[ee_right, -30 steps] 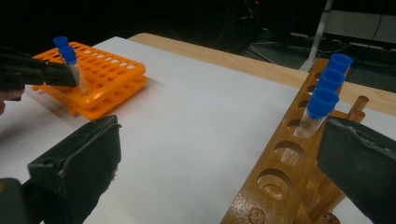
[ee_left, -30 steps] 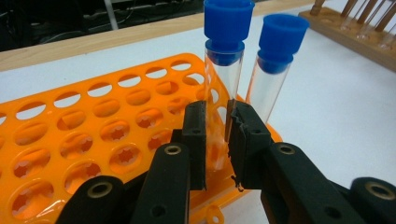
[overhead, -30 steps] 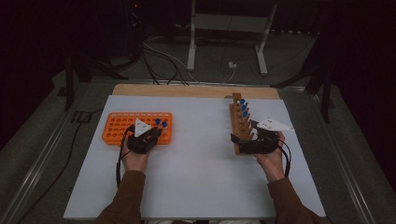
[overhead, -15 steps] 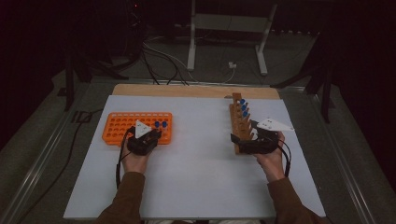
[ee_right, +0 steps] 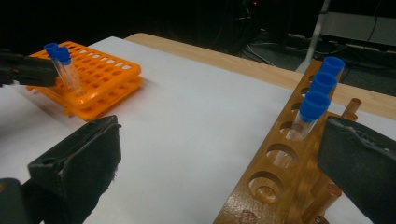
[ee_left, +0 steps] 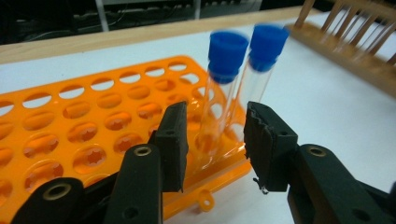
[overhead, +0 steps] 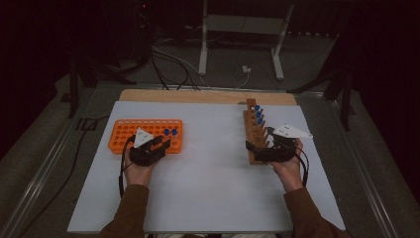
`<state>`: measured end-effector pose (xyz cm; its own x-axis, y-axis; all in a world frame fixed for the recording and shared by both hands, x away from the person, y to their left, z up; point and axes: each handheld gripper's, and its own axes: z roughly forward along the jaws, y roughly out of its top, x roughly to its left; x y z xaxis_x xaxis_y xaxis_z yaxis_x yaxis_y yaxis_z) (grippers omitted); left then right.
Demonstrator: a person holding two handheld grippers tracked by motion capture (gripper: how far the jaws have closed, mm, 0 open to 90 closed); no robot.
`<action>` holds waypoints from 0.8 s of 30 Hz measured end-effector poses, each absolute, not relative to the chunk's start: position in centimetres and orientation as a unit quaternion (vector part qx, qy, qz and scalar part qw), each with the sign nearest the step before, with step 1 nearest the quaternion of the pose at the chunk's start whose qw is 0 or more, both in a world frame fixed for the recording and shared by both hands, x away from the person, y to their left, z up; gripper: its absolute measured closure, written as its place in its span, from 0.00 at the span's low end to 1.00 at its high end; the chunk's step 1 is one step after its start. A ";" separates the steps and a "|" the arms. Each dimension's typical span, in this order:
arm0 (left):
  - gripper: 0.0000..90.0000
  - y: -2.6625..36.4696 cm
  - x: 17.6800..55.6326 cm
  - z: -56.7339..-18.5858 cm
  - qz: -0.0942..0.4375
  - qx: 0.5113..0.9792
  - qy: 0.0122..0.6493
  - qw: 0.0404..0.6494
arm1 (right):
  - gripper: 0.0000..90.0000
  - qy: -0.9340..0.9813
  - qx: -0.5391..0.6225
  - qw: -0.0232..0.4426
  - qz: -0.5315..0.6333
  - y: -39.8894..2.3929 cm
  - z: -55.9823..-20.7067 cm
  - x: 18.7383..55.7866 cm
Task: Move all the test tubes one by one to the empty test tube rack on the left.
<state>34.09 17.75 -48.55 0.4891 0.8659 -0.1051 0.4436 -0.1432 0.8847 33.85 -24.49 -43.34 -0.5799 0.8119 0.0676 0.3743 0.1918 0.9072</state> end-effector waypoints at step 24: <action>0.01 19.1 30.2 -46.7 0.236 0.682 0.476 0.503 | 0.08 0.738 0.428 0.225 0.471 -25.3 -44.2 36.6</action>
<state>30.17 19.13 -46.69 0.4355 0.8864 -0.1569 0.4108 -0.0406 0.9108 36.61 -25.33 -44.24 -0.5327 0.8433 0.0715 0.4195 0.1897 0.8877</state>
